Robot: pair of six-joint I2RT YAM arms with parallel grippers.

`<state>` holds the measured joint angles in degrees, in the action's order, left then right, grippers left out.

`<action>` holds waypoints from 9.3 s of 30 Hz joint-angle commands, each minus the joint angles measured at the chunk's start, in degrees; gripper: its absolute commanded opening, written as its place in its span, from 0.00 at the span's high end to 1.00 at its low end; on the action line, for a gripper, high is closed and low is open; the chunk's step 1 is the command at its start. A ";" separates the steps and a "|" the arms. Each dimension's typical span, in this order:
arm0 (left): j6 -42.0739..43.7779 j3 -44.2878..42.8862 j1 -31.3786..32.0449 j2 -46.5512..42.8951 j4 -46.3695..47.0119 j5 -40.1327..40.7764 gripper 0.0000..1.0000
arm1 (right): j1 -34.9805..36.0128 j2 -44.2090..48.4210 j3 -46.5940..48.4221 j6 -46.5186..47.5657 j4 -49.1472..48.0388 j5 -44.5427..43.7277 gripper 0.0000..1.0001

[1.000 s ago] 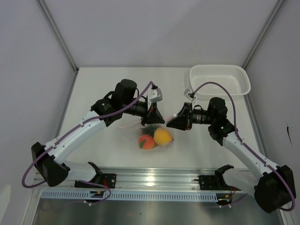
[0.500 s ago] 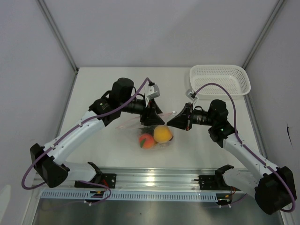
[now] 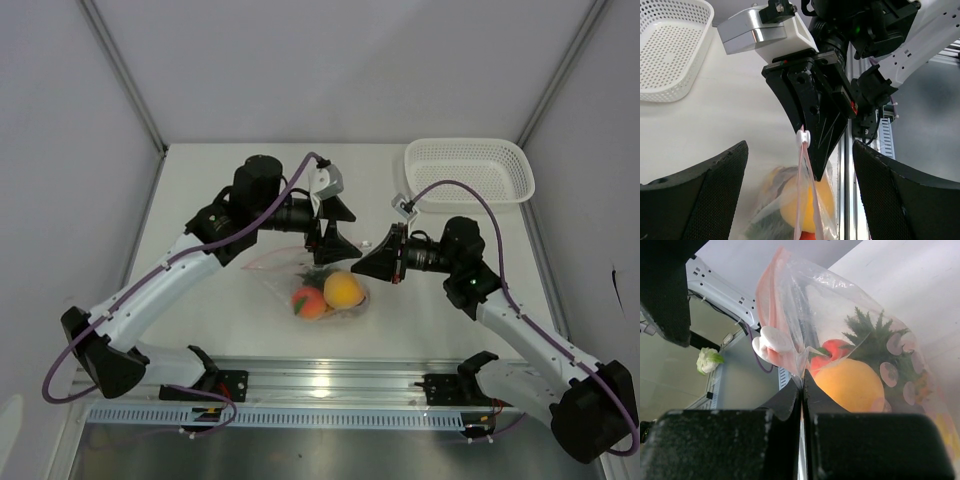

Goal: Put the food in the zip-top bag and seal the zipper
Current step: Zip the zipper food storage bag at the center of the board.

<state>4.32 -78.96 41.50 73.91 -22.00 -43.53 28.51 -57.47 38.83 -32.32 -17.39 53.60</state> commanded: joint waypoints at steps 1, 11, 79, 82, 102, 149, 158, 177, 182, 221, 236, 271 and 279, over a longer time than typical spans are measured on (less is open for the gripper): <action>-0.01 -3.30 1.83 1.50 0.99 2.57 0.13 | 0.58 2.10 2.39 0.85 -0.28 -1.22 1.00; 1.75 -5.94 3.68 4.93 -1.55 3.27 0.25 | 0.67 2.72 2.92 0.76 0.16 -1.22 1.00; -3.79 -10.42 0.16 10.11 -8.85 -10.88 0.99 | 1.46 -1.94 9.86 9.99 6.58 7.83 1.00; -3.79 -10.43 -0.01 9.94 -8.94 -11.05 1.00 | 1.81 -2.03 9.34 9.99 6.23 7.30 1.00; -3.79 -4.28 -2.47 6.42 -8.32 -10.70 1.00 | -0.82 5.79 3.10 2.79 0.78 -3.86 1.00; -8.63 -2.87 -3.00 5.28 -5.33 -18.35 0.99 | 2.34 -7.22 7.85 -0.37 -8.10 7.59 1.00; -6.87 -3.92 -3.00 3.70 -11.57 -7.19 0.99 | 3.39 2.27 0.82 -6.78 -12.13 -7.90 1.00; -6.08 -1.46 -3.00 2.03 -12.28 -13.16 0.99 | 2.34 7.90 -1.12 -6.62 -9.50 -18.45 1.00; -5.46 -0.23 -3.00 1.68 -13.25 -13.16 0.99 | 0.49 10.36 -2.00 -8.55 -9.51 -20.20 1.00; -0.10 -10.42 -3.00 2.73 -25.99 -11.23 0.99 | 9.28 -13.18 42.82 43.65 63.61 -2.45 0.70; -0.01 -8.58 -3.00 2.73 -25.73 -11.14 0.99 | 14.99 -18.12 45.03 43.49 63.71 -9.54 1.00; -7.48 11.90 -10.65 -23.28 -15.09 19.80 1.00 | -11.46 4.30 23.84 23.00 48.50 -21.54 1.00; -9.94 15.32 -10.65 -25.05 -10.96 19.52 0.70 | -4.17 -1.05 29.90 22.30 50.36 -19.69 1.00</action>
<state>-3.03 -64.42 31.57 48.93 -35.18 -26.92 23.27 -56.10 64.86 -8.64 34.83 34.09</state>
